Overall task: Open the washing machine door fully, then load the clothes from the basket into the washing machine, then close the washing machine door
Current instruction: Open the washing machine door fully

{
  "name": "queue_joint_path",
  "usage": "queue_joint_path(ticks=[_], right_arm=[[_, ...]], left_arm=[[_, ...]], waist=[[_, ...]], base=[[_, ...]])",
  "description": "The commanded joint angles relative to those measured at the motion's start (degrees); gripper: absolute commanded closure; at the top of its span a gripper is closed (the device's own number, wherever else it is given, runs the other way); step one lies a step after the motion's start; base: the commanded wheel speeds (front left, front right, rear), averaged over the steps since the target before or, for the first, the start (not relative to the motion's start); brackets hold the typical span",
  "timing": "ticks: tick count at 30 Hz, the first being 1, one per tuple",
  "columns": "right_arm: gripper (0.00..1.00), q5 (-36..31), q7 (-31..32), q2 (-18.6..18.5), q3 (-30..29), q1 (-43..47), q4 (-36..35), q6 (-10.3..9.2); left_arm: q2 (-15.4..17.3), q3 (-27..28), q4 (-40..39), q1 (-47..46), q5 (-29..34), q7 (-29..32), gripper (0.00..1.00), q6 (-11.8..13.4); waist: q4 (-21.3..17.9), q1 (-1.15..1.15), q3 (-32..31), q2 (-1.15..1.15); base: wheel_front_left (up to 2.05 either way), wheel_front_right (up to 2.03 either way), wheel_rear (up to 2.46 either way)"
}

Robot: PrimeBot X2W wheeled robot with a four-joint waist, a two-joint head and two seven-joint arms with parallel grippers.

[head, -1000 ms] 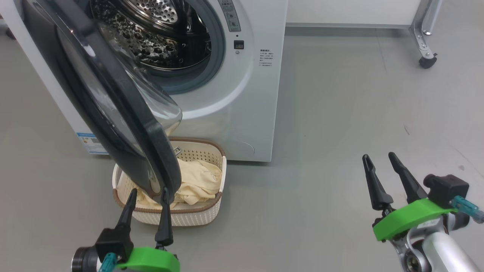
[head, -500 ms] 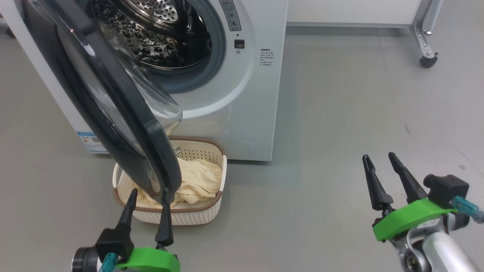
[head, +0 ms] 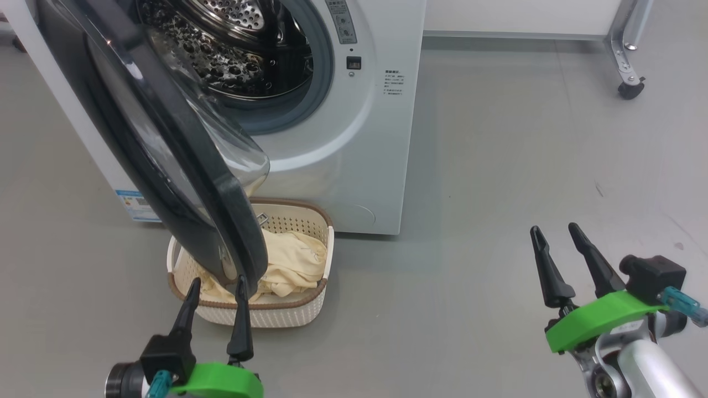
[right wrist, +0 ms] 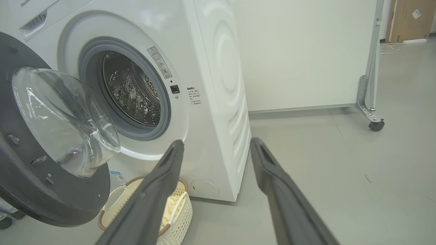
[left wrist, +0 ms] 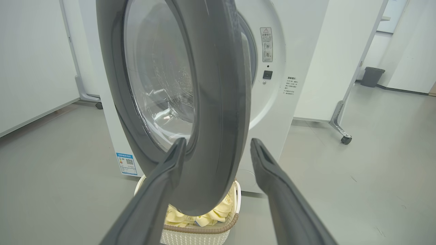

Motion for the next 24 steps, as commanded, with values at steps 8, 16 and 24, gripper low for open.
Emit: queue_joint_path(ticks=[8,16,24], right_arm=[[0.0,-1.3,-0.6,-0.1,0.4,-1.4,-1.6,0.2],[0.0,-1.5,-0.6,0.3,0.5,-1.4,-1.3,0.2],[0.0,-1.8,-0.6,0.6,0.9,-1.7,-0.9,0.2]], left_arm=[[0.5,2.0,-1.3,-2.1,-0.4,-0.4,1.0,-0.9],[0.5,2.6,-3.2,-2.1,-1.5,-0.4,1.0,-1.3],[0.5,6.5,-8.9,-2.7,-2.3,-0.4,1.0,-1.9]], waist=[[0.0,0.0,-0.1,0.0],[0.1,0.0,-0.2,0.0],[-0.3,0.0,-0.3,0.0]], base=[[0.0,0.0,0.0],[0.0,0.0,0.0],[0.0,0.0,0.0]])
